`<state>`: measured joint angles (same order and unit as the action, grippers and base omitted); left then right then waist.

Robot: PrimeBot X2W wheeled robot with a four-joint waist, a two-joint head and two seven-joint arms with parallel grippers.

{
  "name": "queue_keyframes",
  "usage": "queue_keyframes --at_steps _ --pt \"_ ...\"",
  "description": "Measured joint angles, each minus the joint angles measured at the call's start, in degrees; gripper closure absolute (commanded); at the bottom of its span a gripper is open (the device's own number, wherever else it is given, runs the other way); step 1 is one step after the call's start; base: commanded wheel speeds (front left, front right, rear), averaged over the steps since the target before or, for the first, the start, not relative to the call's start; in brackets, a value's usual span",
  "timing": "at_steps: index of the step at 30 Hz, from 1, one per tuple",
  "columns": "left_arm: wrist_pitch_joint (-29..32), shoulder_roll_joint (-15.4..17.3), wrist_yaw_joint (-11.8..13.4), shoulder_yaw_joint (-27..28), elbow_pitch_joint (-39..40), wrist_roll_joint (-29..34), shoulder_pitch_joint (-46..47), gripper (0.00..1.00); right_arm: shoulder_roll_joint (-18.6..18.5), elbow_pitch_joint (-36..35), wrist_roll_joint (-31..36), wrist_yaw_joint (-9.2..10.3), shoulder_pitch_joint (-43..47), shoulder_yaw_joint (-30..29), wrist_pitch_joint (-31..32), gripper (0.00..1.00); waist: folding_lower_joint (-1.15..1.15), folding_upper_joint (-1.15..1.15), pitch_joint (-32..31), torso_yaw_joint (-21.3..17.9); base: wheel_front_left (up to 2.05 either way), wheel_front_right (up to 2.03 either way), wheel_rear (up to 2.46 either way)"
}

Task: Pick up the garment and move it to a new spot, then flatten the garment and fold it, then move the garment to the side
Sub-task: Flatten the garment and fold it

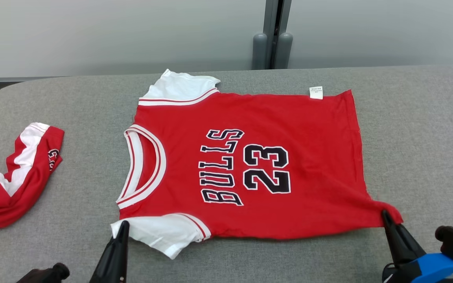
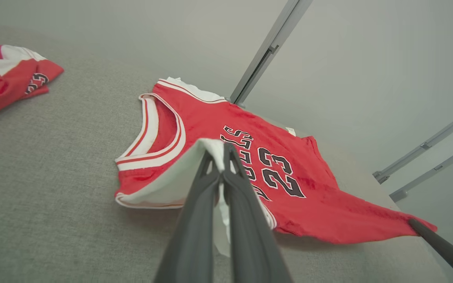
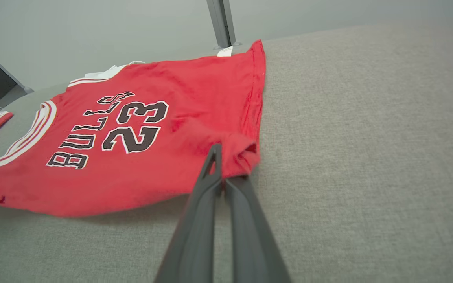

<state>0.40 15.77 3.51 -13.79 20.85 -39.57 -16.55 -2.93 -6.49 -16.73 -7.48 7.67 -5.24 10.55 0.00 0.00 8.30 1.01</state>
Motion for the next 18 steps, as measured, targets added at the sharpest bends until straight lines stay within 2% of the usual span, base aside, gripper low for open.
queue_keyframes --at_steps 10,18 --pt "-1.8 -1.7 -1.6 -1.5 -10.5 0.9 6.9 1.00 0.0 10.2 -0.1 0.00 -4.6 0.7 0.8 1.00 0.00 0.00 1.0 -0.2 0.00 0.00 0.00" --pt "-4.4 -3.4 -2.6 -3.0 -18.3 5.5 21.1 1.00 0.0 12.9 -0.1 0.00 -11.7 -1.3 1.7 1.00 0.01 0.00 3.8 0.0 0.00 0.00 0.00"
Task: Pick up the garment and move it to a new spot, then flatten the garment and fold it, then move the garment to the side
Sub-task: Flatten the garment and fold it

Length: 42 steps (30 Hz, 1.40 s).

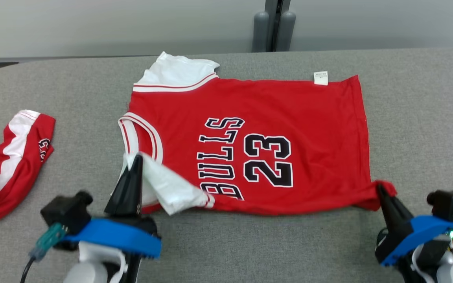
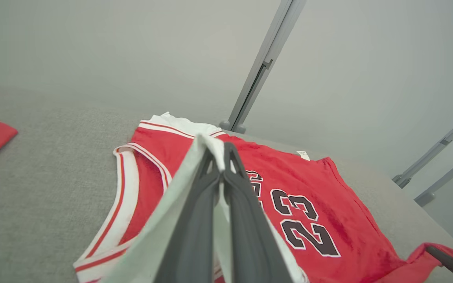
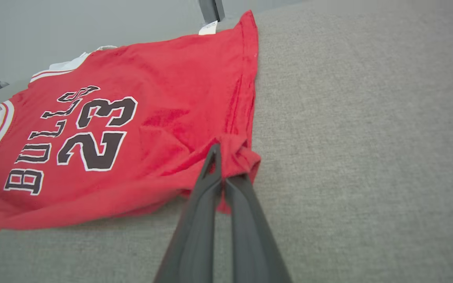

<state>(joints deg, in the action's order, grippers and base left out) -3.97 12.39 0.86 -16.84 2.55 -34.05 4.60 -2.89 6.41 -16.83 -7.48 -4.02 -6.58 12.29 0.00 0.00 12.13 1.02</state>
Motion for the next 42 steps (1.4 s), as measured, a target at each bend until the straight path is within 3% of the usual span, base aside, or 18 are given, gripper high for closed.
queue_keyframes --at_steps 10,20,21,22,23,33,42 --pt "-3.3 -2.1 -0.6 -1.9 -14.9 5.1 16.4 1.00 0.1 6.0 1.5 0.00 -12.2 -0.2 3.3 1.00 0.00 0.00 5.1 -0.3 0.00 0.00 0.00" --pt "-7.7 -3.4 -0.4 -1.0 -23.6 5.7 21.7 1.00 0.1 12.9 5.2 0.00 -19.9 0.4 4.3 1.00 0.01 0.00 6.6 -0.1 0.00 0.00 0.00" --pt "-8.3 -3.7 -0.4 -0.8 -24.0 5.8 21.9 0.80 0.1 13.2 5.3 0.00 -20.2 0.1 3.9 0.76 0.00 0.00 6.6 -0.1 0.00 0.00 0.00" --pt "-8.8 -3.8 -0.4 -0.7 -24.5 5.8 22.1 0.51 0.1 13.3 5.8 0.00 -20.4 0.0 3.1 0.51 0.00 0.00 6.6 0.0 0.00 0.00 0.00" --pt "-9.2 -3.8 -0.3 -0.6 -25.0 5.9 22.3 0.00 0.1 13.3 6.1 0.00 -20.5 -0.1 2.1 0.00 0.00 0.00 6.7 0.1 0.00 0.00 0.00" --pt "-10.9 -4.5 -1.3 1.9 -24.1 6.3 20.5 0.00 0.1 9.8 5.1 -0.01 -17.6 -0.3 -6.2 0.00 0.00 0.00 5.9 0.5 0.00 0.00 0.00" --pt "-8.9 -2.2 -0.7 5.0 -17.8 4.4 9.0 0.00 0.1 0.9 5.8 0.00 -7.8 -0.6 -7.6 0.00 -0.01 0.00 3.8 0.1 0.00 0.00 0.00"
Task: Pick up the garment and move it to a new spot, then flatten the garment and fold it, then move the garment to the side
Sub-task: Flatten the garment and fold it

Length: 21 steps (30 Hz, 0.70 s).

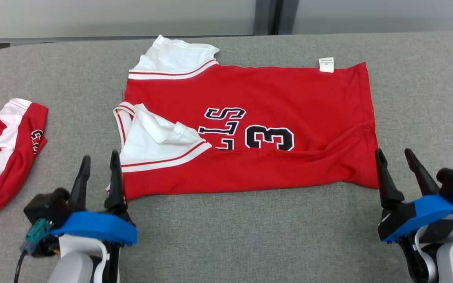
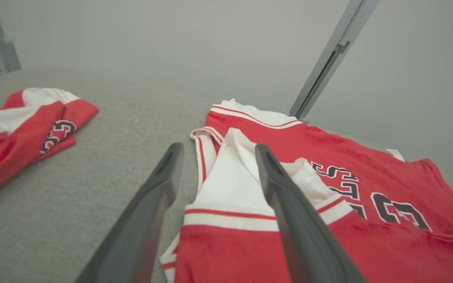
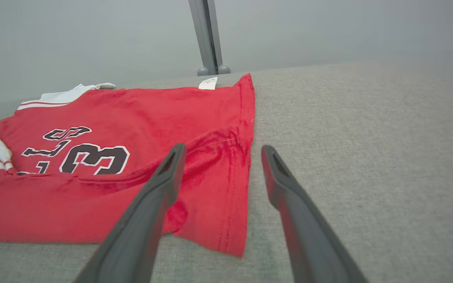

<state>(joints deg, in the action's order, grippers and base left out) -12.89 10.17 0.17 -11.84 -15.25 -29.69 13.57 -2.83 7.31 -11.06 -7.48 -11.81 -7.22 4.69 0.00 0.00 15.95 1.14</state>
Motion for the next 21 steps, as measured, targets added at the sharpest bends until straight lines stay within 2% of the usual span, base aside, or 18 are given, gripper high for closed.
queue_keyframes --at_steps 4,8,15,16,17,19,21 --pt "6.2 0.6 2.3 1.4 2.2 -3.5 -6.5 0.00 0.0 -3.7 1.3 0.00 4.2 0.0 1.4 0.00 -0.01 0.00 -1.0 -0.1 0.00 0.00 0.00" --pt "12.2 0.9 3.5 2.2 2.5 -6.9 -9.1 0.00 0.0 -5.2 1.1 -0.01 6.0 0.6 2.7 0.00 -0.01 0.00 -1.3 -0.3 0.00 0.00 0.00" --pt "16.1 -0.2 3.9 3.3 1.7 -11.0 -8.9 0.00 0.0 -3.4 0.7 0.00 5.7 0.9 4.2 0.00 -0.01 0.00 -0.3 -0.9 0.00 0.00 0.00" --pt "16.3 -0.2 3.8 3.4 1.2 -11.2 -8.5 0.13 0.0 -2.6 1.1 0.00 5.3 0.8 4.3 0.00 0.00 0.00 -0.1 -1.1 0.00 0.00 0.00" --pt "16.3 -0.2 3.8 3.4 0.8 -11.2 -8.2 0.48 0.0 -1.9 1.4 0.00 4.9 0.6 4.4 0.00 0.00 0.00 0.1 -1.1 0.00 0.00 0.00" --pt "16.5 -0.2 3.2 3.4 0.2 -11.9 -7.4 0.69 0.0 0.2 1.1 0.00 4.0 0.5 4.5 0.00 0.00 0.00 0.5 -1.3 0.00 0.00 0.00" --pt "16.5 -0.7 2.8 3.4 -0.5 -12.3 -6.7 0.99 0.0 2.0 1.1 0.00 2.9 0.6 4.4 0.00 0.00 0.00 0.8 -1.3 0.00 0.00 0.00"
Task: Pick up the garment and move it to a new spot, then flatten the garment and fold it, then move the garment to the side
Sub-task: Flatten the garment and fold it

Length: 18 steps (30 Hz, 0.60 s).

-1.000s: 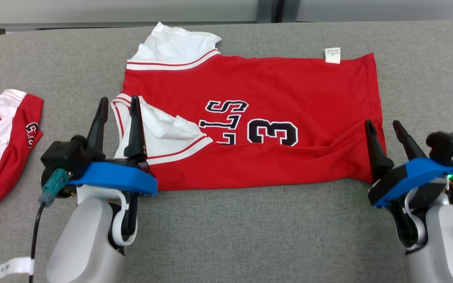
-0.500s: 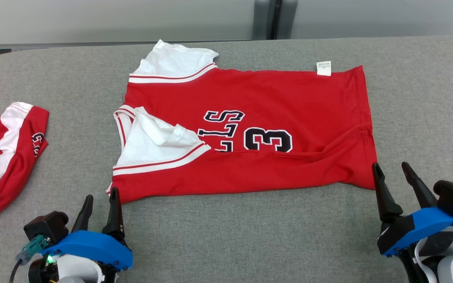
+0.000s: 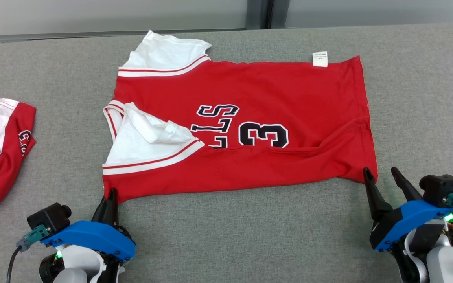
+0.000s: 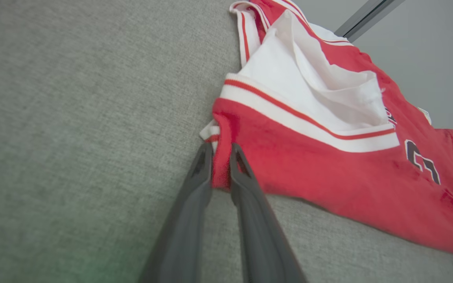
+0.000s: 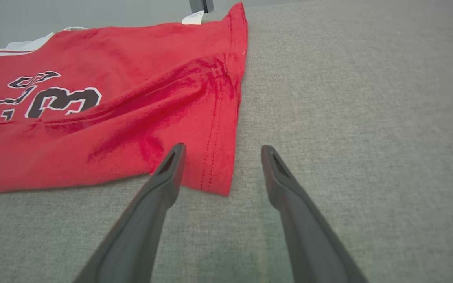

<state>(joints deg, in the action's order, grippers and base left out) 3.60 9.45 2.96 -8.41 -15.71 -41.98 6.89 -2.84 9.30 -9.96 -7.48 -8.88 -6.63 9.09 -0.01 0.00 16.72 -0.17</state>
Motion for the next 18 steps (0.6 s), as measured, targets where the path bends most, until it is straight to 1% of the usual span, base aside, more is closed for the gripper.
queue_keyframes --at_steps 1,7,9,10,12,15,18 --pt "-0.2 -0.2 -0.3 -0.1 -0.4 0.0 0.3 1.00 0.0 0.9 0.1 0.00 -0.6 0.1 -0.1 0.00 0.00 0.00 0.1 0.0 0.00 0.00 0.00" --pt "-3.5 -0.6 -1.5 -0.2 -1.3 0.3 1.9 1.00 0.0 7.6 -1.7 -0.01 -4.2 1.3 0.1 0.00 0.00 0.00 0.5 0.2 0.00 0.00 0.00" --pt "-4.4 -0.6 -1.6 -0.2 -1.2 0.5 2.3 1.00 0.0 10.1 -2.2 -0.01 -5.6 1.4 0.2 0.52 0.00 0.00 0.5 0.4 0.00 0.00 0.00" --pt "-4.8 -0.6 -1.8 -0.1 -1.1 0.6 2.4 1.00 0.0 11.3 -2.9 0.00 -6.4 1.4 0.2 0.62 0.00 0.00 0.5 0.5 0.00 0.00 0.00" --pt "-5.6 -0.6 -1.8 -0.1 -0.5 0.8 2.6 1.00 -0.1 13.6 -3.4 0.00 -7.9 1.6 0.2 1.00 0.00 0.00 0.3 0.7 0.00 0.00 0.00" --pt "-6.4 -0.6 -2.2 -0.1 0.9 0.9 2.7 1.00 -0.1 15.9 -5.3 0.00 -9.2 2.0 -0.1 1.00 0.00 0.00 -0.1 1.1 0.00 0.00 0.00" --pt "-7.2 -0.3 -2.3 -0.2 2.9 1.3 2.7 1.00 0.0 16.1 -6.8 0.00 -9.5 2.0 -0.6 1.00 0.01 0.00 -0.7 1.2 0.00 0.00 0.00"
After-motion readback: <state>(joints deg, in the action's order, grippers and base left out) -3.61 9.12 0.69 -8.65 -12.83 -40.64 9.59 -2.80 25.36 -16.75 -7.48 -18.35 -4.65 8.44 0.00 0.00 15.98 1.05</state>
